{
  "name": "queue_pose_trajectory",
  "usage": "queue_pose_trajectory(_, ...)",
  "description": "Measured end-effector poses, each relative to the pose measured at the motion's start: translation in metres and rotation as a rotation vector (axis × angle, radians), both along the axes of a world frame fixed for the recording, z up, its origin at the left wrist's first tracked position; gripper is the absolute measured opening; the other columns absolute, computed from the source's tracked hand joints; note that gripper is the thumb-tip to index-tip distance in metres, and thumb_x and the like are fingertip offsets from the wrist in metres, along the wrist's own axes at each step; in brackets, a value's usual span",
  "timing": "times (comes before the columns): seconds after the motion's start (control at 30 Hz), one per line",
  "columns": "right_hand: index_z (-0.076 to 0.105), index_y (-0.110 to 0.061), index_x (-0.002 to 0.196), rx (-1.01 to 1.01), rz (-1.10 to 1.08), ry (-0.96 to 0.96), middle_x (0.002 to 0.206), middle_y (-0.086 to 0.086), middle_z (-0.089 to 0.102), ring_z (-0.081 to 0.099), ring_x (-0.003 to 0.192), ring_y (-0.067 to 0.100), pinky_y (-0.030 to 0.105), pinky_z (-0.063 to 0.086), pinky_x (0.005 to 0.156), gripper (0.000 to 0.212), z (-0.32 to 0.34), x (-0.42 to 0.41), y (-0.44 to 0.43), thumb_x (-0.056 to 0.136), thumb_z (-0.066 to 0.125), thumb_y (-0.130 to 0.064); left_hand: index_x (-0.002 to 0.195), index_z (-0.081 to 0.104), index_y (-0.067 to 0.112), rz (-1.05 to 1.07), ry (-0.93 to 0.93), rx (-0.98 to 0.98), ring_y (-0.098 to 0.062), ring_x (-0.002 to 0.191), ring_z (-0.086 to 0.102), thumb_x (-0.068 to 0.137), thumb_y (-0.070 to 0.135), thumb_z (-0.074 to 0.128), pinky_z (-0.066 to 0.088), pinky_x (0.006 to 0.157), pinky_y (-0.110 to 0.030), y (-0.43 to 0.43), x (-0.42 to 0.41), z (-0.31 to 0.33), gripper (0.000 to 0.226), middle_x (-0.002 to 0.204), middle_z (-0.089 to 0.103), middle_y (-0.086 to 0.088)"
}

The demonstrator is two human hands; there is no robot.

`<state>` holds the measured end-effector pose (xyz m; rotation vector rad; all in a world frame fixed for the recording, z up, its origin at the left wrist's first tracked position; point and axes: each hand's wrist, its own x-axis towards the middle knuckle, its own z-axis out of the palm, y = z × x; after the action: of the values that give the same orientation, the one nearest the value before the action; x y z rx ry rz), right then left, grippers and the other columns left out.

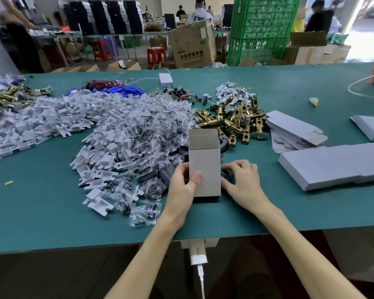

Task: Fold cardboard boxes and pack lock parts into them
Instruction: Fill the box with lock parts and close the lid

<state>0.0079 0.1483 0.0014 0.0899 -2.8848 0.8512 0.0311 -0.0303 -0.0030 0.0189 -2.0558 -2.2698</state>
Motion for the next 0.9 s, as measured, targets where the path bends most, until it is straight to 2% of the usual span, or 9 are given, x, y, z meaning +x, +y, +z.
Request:
queue_pose_trajectory(0.1,0.062,-0.022,0.128,0.004,0.043,-0.005,0.129,0.004,0.048,0.034,0.125,0.025,0.037,0.032,0.109,0.043,0.001,0.002,0.004,0.092,0.071,-0.042,0.124,0.059,0.013,0.007,0.000,0.006,-0.020,0.109,0.070,0.105,0.015,0.060,0.059,0.093,-0.037,-0.001,0.001,0.000,0.019,0.120,0.072,-0.008)
queue_pose_trajectory(0.2,0.061,-0.016,0.124,-0.058,0.059,0.012,0.122,0.003,0.053,0.036,0.120,0.020,0.025,0.031,0.100,0.043,0.002,0.005,0.009,0.091,0.074,-0.040,0.123,0.059,0.015,0.010,0.004,-0.008,-0.019,0.109,0.070,0.104,0.015,0.061,0.059,0.091,-0.033,-0.001,0.001,0.000,0.018,0.120,0.071,-0.007)
queue_pose_trajectory(0.27,0.059,-0.013,0.123,-0.097,0.029,0.056,0.118,0.002,0.054,0.038,0.116,0.018,0.022,0.032,0.095,0.043,0.001,0.007,0.010,0.091,0.075,-0.036,0.122,0.059,0.017,0.005,0.006,-0.013,-0.018,0.108,0.070,0.104,0.016,0.061,0.058,0.090,-0.031,-0.001,0.002,0.001,0.018,0.119,0.071,-0.005)
queue_pose_trajectory(0.4,0.052,-0.017,0.111,-0.244,-0.066,0.142,0.109,0.000,0.053,0.041,0.106,0.017,0.021,0.033,0.081,0.042,0.001,0.010,0.011,0.084,0.083,-0.027,0.122,0.059,0.019,0.001,-0.001,-0.010,-0.014,0.106,0.070,0.104,0.016,0.061,0.058,0.089,-0.030,-0.001,0.001,0.001,0.018,0.118,0.072,-0.004)
queue_pose_trajectory(0.53,0.051,-0.021,0.111,-0.468,-0.122,0.135,0.097,-0.003,0.062,0.059,0.088,0.004,0.011,0.043,0.071,0.043,0.002,0.010,0.018,0.083,0.084,-0.019,0.124,0.059,0.017,-0.007,-0.003,-0.010,-0.016,0.108,0.070,0.105,0.016,0.061,0.059,0.092,-0.032,-0.001,0.001,0.002,0.019,0.120,0.071,-0.005)
queue_pose_trajectory(0.63,0.053,-0.027,0.116,-0.586,-0.132,0.179,0.084,0.001,0.067,0.065,0.068,0.014,0.021,0.051,0.067,0.036,0.003,0.011,0.021,0.090,0.077,-0.017,0.124,0.059,0.017,-0.008,-0.008,-0.003,-0.015,0.107,0.070,0.105,0.016,0.060,0.059,0.091,-0.031,-0.001,0.002,0.003,0.020,0.120,0.071,-0.005)
queue_pose_trajectory(0.7,0.058,-0.026,0.110,-0.648,-0.151,0.191,0.083,0.005,0.069,0.065,0.057,0.015,0.023,0.051,0.059,0.026,0.003,0.011,0.022,0.092,0.074,-0.016,0.125,0.059,0.015,-0.010,-0.005,-0.006,-0.012,0.105,0.070,0.104,0.014,0.060,0.058,0.088,-0.028,-0.002,0.002,0.003,0.021,0.120,0.071,-0.005)
queue_pose_trajectory(0.8,0.064,-0.017,0.107,-0.794,-0.156,0.133,0.087,0.009,0.073,0.071,0.061,0.015,0.023,0.053,0.055,0.021,0.003,0.011,0.023,0.091,0.077,-0.018,0.128,0.059,0.011,-0.009,-0.002,-0.003,-0.006,0.099,0.070,0.104,0.013,0.060,0.057,0.083,-0.023,-0.001,0.002,0.003,0.023,0.119,0.072,-0.005)
queue_pose_trajectory(0.9,0.063,-0.012,0.117,-0.829,-0.101,0.044,0.089,0.007,0.077,0.076,0.075,0.019,0.030,0.060,0.071,0.038,0.003,0.011,0.025,0.085,0.083,-0.015,0.129,0.058,0.009,-0.009,-0.002,-0.002,-0.007,0.099,0.070,0.104,0.012,0.060,0.057,0.083,-0.023,-0.001,0.002,0.004,0.025,0.120,0.071,-0.006)
